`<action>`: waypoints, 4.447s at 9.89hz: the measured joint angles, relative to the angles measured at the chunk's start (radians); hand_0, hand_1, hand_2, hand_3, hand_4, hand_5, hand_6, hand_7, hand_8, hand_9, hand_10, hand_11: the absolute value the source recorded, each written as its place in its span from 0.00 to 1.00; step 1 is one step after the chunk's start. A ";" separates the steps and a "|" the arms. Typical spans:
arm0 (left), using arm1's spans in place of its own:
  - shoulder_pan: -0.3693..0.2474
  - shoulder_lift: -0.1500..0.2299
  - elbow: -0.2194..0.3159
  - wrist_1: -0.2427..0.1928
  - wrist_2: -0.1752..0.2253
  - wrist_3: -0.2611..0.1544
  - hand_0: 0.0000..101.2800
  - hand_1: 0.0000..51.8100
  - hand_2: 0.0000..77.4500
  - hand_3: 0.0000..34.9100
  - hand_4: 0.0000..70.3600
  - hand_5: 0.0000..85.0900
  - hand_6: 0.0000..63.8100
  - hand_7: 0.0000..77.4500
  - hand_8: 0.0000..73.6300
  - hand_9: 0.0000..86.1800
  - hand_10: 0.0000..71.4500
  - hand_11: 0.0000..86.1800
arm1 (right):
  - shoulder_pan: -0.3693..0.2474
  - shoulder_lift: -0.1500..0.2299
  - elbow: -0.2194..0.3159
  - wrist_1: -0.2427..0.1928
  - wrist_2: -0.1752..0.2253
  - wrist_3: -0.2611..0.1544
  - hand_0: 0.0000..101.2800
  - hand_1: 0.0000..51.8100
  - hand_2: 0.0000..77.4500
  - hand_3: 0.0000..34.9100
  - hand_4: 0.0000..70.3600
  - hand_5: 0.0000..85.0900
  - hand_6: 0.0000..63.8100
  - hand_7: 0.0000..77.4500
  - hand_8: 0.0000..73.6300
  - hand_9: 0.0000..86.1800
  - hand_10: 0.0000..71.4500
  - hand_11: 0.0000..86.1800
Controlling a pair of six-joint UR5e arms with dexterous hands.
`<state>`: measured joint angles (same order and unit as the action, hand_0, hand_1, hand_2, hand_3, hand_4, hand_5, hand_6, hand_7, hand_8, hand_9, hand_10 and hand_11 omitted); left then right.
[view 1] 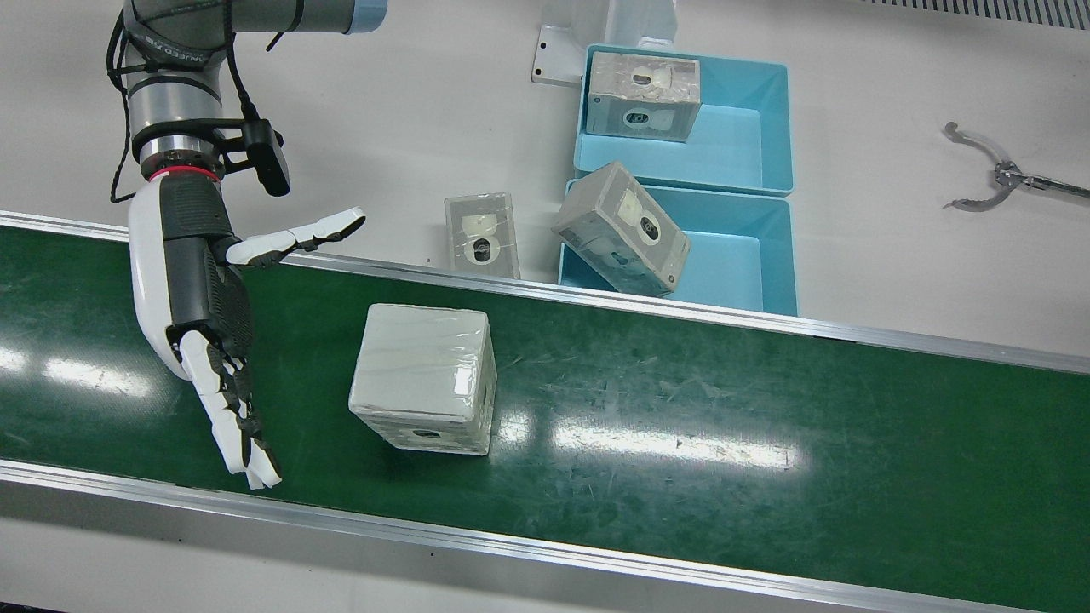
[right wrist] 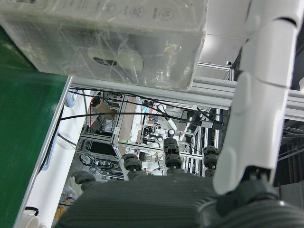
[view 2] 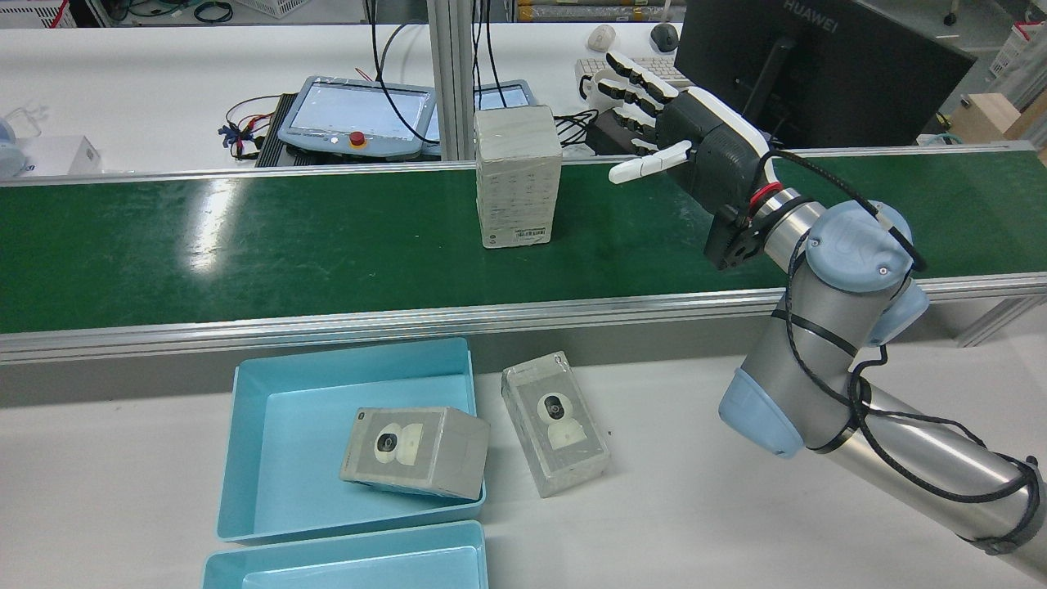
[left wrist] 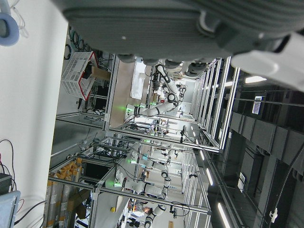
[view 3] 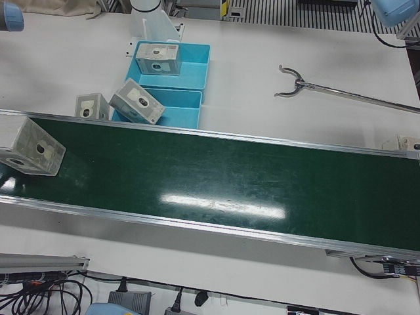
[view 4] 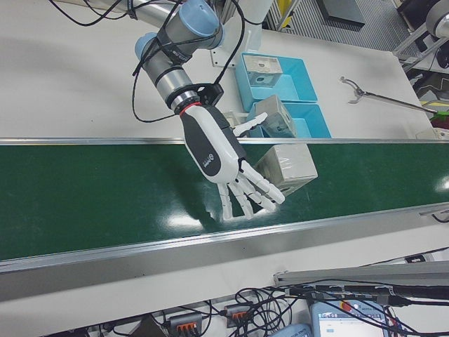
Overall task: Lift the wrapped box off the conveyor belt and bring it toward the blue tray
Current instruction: 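Close the right hand fingers around the white wrapped box, then lift the box off the belt and carry it toward the blue tray, then lower the box into the blue tray and open the right hand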
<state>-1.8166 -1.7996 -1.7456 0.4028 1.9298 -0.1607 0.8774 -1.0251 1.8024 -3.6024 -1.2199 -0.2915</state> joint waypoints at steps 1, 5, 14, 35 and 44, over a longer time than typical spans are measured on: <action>0.000 0.000 0.000 0.000 0.000 0.000 0.00 0.00 0.01 0.00 0.00 0.01 0.00 0.01 0.00 0.01 0.01 0.00 | -0.005 0.005 0.000 -0.001 0.001 -0.009 0.46 0.18 0.02 0.86 0.11 0.03 0.00 0.15 0.12 0.01 0.00 0.02; 0.000 0.000 0.000 0.000 0.000 0.000 0.00 0.00 0.01 0.00 0.00 0.01 0.00 0.01 0.01 0.00 0.01 0.00 | -0.032 0.008 -0.029 0.001 0.008 -0.034 0.46 0.13 0.02 0.86 0.12 0.03 0.00 0.14 0.11 0.01 0.00 0.02; 0.000 0.000 0.000 0.000 0.000 0.000 0.00 0.00 0.01 0.00 0.00 0.01 0.00 0.01 0.01 0.00 0.00 0.00 | -0.021 0.009 -0.063 0.007 0.015 -0.019 0.43 0.13 0.42 0.85 0.26 0.49 0.32 0.50 0.44 0.17 0.40 0.23; 0.000 0.000 0.000 0.000 0.000 0.000 0.00 0.00 0.01 0.00 0.00 0.01 0.00 0.01 0.00 0.01 0.01 0.00 | -0.593 0.176 0.180 0.010 0.309 -0.454 0.50 0.06 0.49 0.87 0.25 0.61 0.15 0.58 0.05 0.27 0.14 0.20; 0.000 0.000 0.000 0.000 0.000 0.000 0.00 0.00 0.01 0.00 0.00 0.01 0.00 0.01 0.01 0.00 0.00 0.00 | -0.581 0.167 0.185 0.009 0.335 -0.444 0.47 0.33 0.38 0.86 0.37 0.38 0.02 0.18 0.01 0.03 0.11 0.13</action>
<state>-1.8165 -1.7996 -1.7456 0.4028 1.9298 -0.1607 0.2965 -0.8584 1.9869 -3.5929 -0.8845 -0.7355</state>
